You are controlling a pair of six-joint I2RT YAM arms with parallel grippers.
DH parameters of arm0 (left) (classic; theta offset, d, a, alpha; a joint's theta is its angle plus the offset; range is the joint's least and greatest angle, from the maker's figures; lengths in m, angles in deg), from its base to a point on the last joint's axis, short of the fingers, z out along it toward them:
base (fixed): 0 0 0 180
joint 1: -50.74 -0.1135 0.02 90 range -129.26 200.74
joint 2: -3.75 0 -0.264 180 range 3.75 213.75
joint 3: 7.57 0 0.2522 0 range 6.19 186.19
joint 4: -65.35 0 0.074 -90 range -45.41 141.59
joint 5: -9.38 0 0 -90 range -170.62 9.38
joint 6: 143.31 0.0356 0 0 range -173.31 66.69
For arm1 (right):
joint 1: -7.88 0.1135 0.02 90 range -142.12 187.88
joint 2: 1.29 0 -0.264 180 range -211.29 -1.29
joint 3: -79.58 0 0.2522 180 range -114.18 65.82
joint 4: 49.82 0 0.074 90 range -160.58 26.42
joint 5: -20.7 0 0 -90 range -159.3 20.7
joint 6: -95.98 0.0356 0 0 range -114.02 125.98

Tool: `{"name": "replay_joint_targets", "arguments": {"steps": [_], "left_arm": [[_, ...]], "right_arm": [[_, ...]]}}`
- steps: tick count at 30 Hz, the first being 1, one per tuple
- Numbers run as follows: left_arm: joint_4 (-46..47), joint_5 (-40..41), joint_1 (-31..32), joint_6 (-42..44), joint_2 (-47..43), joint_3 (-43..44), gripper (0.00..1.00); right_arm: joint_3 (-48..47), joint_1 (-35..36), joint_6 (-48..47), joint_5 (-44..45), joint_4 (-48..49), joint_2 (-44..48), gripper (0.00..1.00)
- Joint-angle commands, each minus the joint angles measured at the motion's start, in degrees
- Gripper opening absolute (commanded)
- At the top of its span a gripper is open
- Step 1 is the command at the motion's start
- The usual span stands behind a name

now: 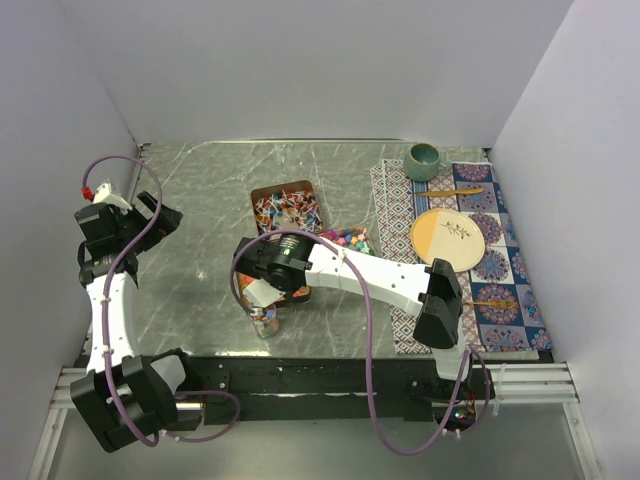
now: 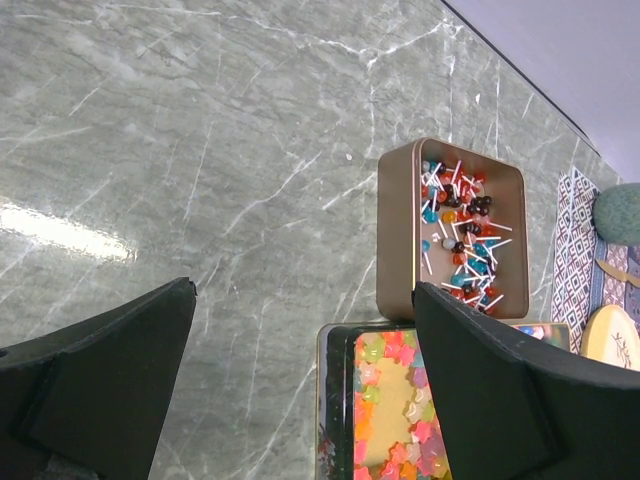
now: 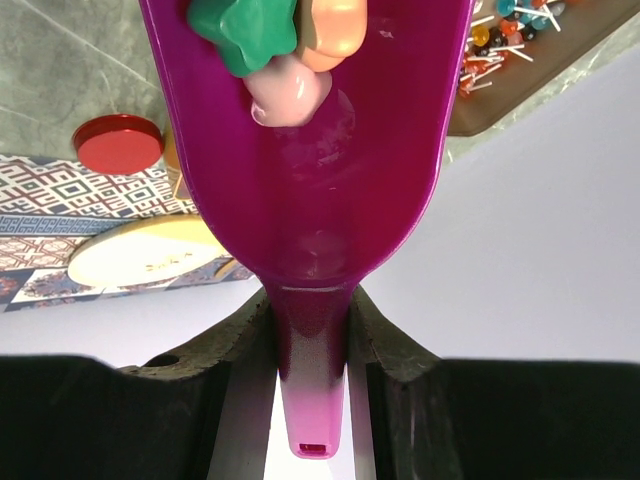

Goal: Pack the candies
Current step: Place the fake candies in the packing bottle.

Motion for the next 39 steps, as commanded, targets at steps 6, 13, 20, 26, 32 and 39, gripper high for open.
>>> {"name": "replay_joint_targets", "arguments": {"steps": [6, 13, 20, 26, 32, 39], "left_arm": [[2.4, -1.6, -0.3, -1.1, -0.7, 1.0, 0.97], [2.2, -1.1, -0.2, -1.1, -1.0, 1.3, 0.97], [2.5, -1.1, -0.2, -1.2, -2.0, 0.6, 0.97], [2.3, -1.1, -0.3, -1.3, -3.1, 0.3, 0.97], [2.0, -1.2, -0.2, -1.5, -4.2, 0.1, 0.97], [1.8, -1.6, -0.3, -2.1, -4.4, 0.5, 0.97]], "right_arm": [[0.4, 0.9, -0.1, 5.2, -6.6, 1.6, 0.0], [0.4, 1.6, -0.8, 7.2, -6.8, 2.3, 0.0], [1.0, 2.9, -1.1, 8.0, -6.7, 3.4, 0.0], [1.9, 4.3, -0.5, 9.1, -6.9, 4.4, 0.0], [3.6, 4.9, 0.3, 10.3, -6.9, 5.4, 0.0], [3.6, 5.0, 1.4, 10.8, -6.8, 6.7, 0.0]]}}
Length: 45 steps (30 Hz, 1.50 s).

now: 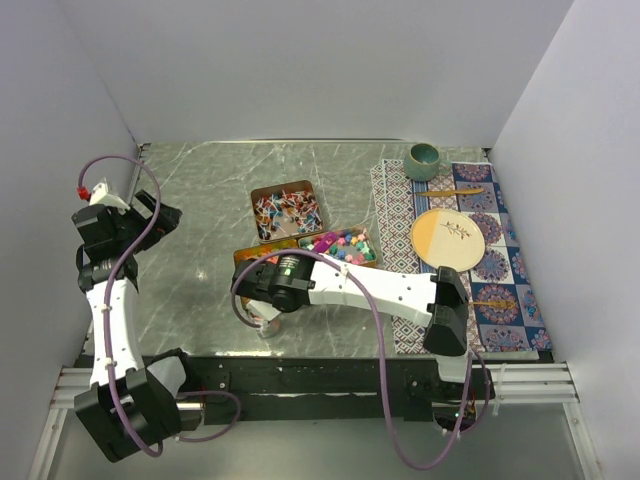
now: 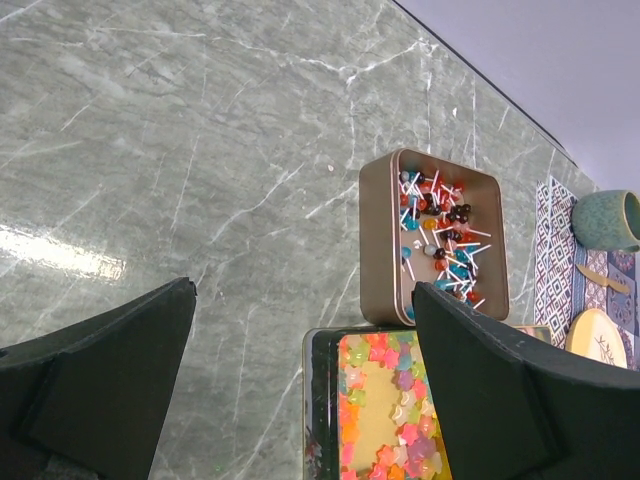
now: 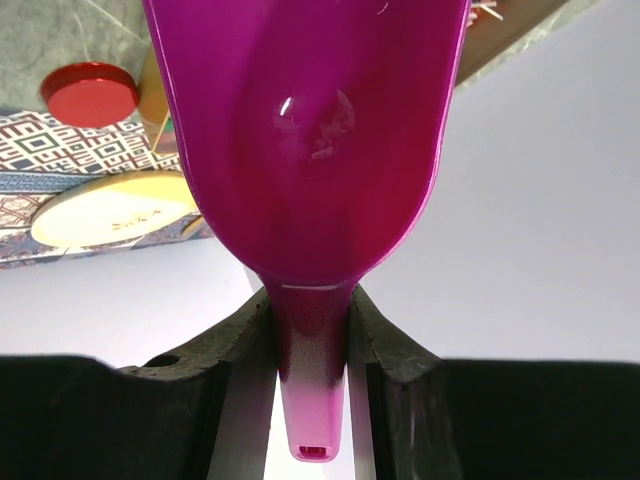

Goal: Pack the candies
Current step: Place the fake candies in the packing bottle, then place the spatula at the center of the board.

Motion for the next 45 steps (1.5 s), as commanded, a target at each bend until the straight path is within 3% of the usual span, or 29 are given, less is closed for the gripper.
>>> {"name": "replay_joint_targets", "arguments": {"steps": [1, 7, 13, 18, 25, 28, 32, 36, 45], "left_arm": [[1.8, -1.0, -0.4, -0.7, -1.2, 0.6, 0.97], [0.2, -1.0, -0.5, -0.6, -1.0, 2.6, 0.97], [0.5, -1.7, -0.6, 0.8, 2.4, 5.6, 0.97], [6.0, -11.3, 0.3, 5.7, 4.0, 5.6, 0.97], [0.7, -15.3, 1.9, 11.9, 8.1, 8.0, 0.97], [-4.2, -15.1, 3.0, 13.7, 9.3, 8.8, 0.97], [-6.6, -11.9, 3.4, 15.6, 8.6, 7.7, 0.97], [-11.1, -6.3, 3.4, 13.1, 10.3, 8.6, 0.97], [-9.6, -6.8, 3.4, 11.9, 15.2, 9.9, 0.97]], "right_arm": [[-0.7, 0.3, 1.1, 2.5, -6.5, 4.0, 0.0], [-7.7, -2.2, 7.3, -1.4, -6.3, 3.3, 0.0], [-19.3, -19.0, 21.1, -14.6, -1.9, -1.1, 0.0], [-19.7, -37.9, 28.7, -28.4, 8.7, -3.0, 0.0], [-26.4, -51.5, 41.0, -39.6, 18.8, -15.1, 0.0], [-29.5, -52.3, 40.6, -42.0, 21.8, -19.8, 0.0], [-21.6, -52.2, 39.0, -42.5, 31.5, -20.8, 0.0], [-22.1, -51.9, 35.5, -42.4, 34.3, -25.1, 0.0], [-16.6, -51.6, 29.0, -38.6, 39.6, -27.0, 0.0]]}}
